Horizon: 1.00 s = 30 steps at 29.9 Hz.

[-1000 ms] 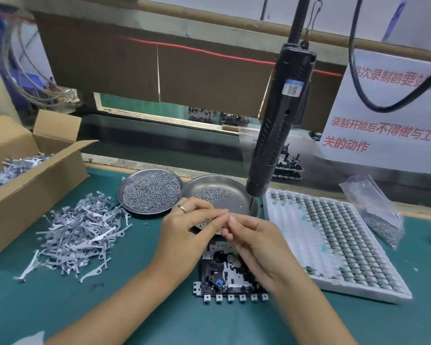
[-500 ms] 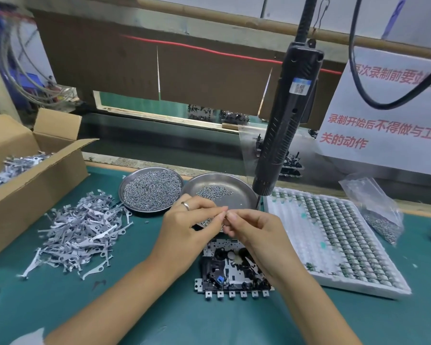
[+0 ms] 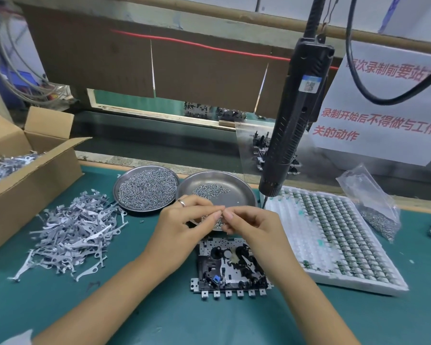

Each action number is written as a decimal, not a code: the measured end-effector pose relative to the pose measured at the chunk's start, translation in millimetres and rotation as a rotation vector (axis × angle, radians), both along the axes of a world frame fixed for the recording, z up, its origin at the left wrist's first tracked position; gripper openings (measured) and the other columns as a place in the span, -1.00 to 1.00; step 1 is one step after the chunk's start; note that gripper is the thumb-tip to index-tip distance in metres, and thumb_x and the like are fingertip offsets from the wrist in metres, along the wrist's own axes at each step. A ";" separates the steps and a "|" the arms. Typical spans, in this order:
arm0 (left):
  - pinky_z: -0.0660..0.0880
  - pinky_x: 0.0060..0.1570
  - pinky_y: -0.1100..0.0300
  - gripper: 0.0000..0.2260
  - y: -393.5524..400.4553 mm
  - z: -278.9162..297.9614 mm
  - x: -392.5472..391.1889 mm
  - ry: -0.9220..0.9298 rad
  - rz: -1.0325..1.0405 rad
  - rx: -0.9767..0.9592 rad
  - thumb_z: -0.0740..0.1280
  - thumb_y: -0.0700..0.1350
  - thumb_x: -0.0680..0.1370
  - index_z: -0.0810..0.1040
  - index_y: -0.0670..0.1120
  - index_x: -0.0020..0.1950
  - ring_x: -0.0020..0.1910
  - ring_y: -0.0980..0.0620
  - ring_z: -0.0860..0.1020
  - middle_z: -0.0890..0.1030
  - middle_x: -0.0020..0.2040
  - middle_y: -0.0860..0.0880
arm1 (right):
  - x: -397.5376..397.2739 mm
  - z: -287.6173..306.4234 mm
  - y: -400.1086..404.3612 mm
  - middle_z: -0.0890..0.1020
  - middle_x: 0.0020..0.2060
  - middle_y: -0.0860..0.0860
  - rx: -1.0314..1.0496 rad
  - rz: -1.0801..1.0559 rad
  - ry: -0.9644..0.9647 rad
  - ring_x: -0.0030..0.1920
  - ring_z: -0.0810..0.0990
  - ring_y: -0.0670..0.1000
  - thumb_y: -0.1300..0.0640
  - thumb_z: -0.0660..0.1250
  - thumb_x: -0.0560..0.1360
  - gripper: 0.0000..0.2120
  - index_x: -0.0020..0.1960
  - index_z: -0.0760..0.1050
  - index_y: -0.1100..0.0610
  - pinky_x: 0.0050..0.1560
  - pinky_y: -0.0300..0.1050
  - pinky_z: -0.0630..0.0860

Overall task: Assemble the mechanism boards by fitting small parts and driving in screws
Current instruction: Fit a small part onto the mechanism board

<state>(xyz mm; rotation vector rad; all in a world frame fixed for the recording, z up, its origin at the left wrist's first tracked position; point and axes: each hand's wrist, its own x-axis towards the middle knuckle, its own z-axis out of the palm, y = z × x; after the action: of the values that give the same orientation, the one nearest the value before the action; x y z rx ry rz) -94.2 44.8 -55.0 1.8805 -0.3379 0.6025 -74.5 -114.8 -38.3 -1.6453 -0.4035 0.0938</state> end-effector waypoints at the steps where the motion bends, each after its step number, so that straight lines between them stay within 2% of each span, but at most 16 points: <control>1: 0.50 -0.06 0.22 -0.79 0.3 0.6 0.1 0.008 0.002 -0.008 0.43 -0.23 0.45 0.67 0.06 -0.02 -0.08 0.05 0.56 0.62 -0.16 0.11 | -0.5 -0.2 0.7 0.63 -0.35 -0.03 -0.009 -0.003 -0.008 -0.27 0.56 -0.12 0.24 0.34 0.52 -0.86 -0.09 0.67 0.10 -0.08 -0.18 0.57; 5: 0.51 -0.07 0.19 -0.84 0.9 2.7 -0.1 -0.019 -0.003 0.044 0.42 -0.18 0.45 0.68 -0.03 0.00 -0.08 0.06 0.57 0.63 -0.15 0.06 | -0.7 -1.1 2.4 0.66 -0.33 -0.05 -0.021 -0.029 -0.016 -0.25 0.59 -0.13 0.26 0.34 0.51 -0.86 -0.08 0.66 0.08 -0.10 -0.22 0.58; 9: 0.51 -0.06 0.19 -0.83 1.2 2.4 -0.9 -0.005 -0.004 0.032 0.38 -0.10 0.45 0.68 -0.02 0.00 -0.07 0.09 0.57 0.63 -0.14 0.06 | -2.1 -3.0 3.6 0.65 -0.31 -0.10 -0.065 -0.075 -0.054 -0.25 0.60 -0.20 0.24 0.35 0.51 -0.90 -0.05 0.65 0.13 -0.15 -0.31 0.51; 13: 0.51 -0.07 0.04 -0.87 -0.4 -0.8 0.1 -0.119 0.087 0.224 0.41 -0.16 0.48 0.69 -0.09 0.00 -0.10 0.07 0.55 0.62 -0.15 0.03 | -4.3 -6.1 6.8 0.64 -0.20 -0.04 -0.179 -0.152 -0.135 -0.19 0.58 -0.17 0.23 0.36 0.51 -0.85 -0.11 0.61 0.00 -0.11 -0.30 0.50; 17: 0.48 -0.08 0.00 -0.79 -3.9 -2.1 -1.7 -0.174 0.205 0.391 0.30 -0.04 0.51 0.68 -0.10 -0.03 -0.11 0.08 0.52 0.61 -0.16 0.03 | -5.5 -9.1 9.7 0.63 -0.17 -0.06 -0.261 -0.199 -0.221 -0.15 0.56 -0.20 0.22 0.35 0.52 -0.86 -0.10 0.60 0.00 -0.12 -0.40 0.46; 22: 0.52 -0.08 -0.08 -0.86 -8.0 -2.2 -4.0 -0.119 0.211 0.333 0.37 -0.17 0.50 0.68 -0.14 -0.01 -0.10 -0.02 0.57 0.62 -0.14 0.00 | -4.9 -10.5 10.3 0.63 -0.18 -0.09 -0.266 -0.204 -0.244 -0.14 0.56 -0.21 0.22 0.35 0.52 -0.86 -0.08 0.62 0.00 -0.13 -0.42 0.45; 26: 0.51 -0.05 -0.06 -0.89 -8.1 -2.8 -4.0 -0.063 0.202 0.295 0.39 -0.16 0.51 0.68 -0.11 -0.01 -0.08 0.02 0.56 0.63 -0.14 0.03 | -4.8 -11.7 10.4 0.63 -0.17 -0.02 -0.315 -0.222 -0.317 -0.12 0.55 -0.17 0.23 0.35 0.52 -0.89 -0.04 0.64 0.10 -0.11 -0.36 0.47; 30: 0.45 -0.09 0.07 -0.84 -13.2 -3.4 -6.4 -0.075 0.295 0.401 0.34 -0.08 0.47 0.69 -0.09 -0.06 -0.15 0.03 0.57 0.64 -0.18 0.04 | -5.8 -16.1 13.1 0.62 -0.16 -0.01 -0.356 -0.266 -0.359 -0.10 0.53 -0.17 0.23 0.34 0.52 -0.90 -0.03 0.64 0.13 -0.08 -0.36 0.46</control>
<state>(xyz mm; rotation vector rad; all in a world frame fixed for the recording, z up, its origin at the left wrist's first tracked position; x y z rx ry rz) -100.5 31.7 -58.3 2.3207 -0.2431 0.8535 -80.3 -101.8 -54.4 -2.0605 -0.4523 -0.3517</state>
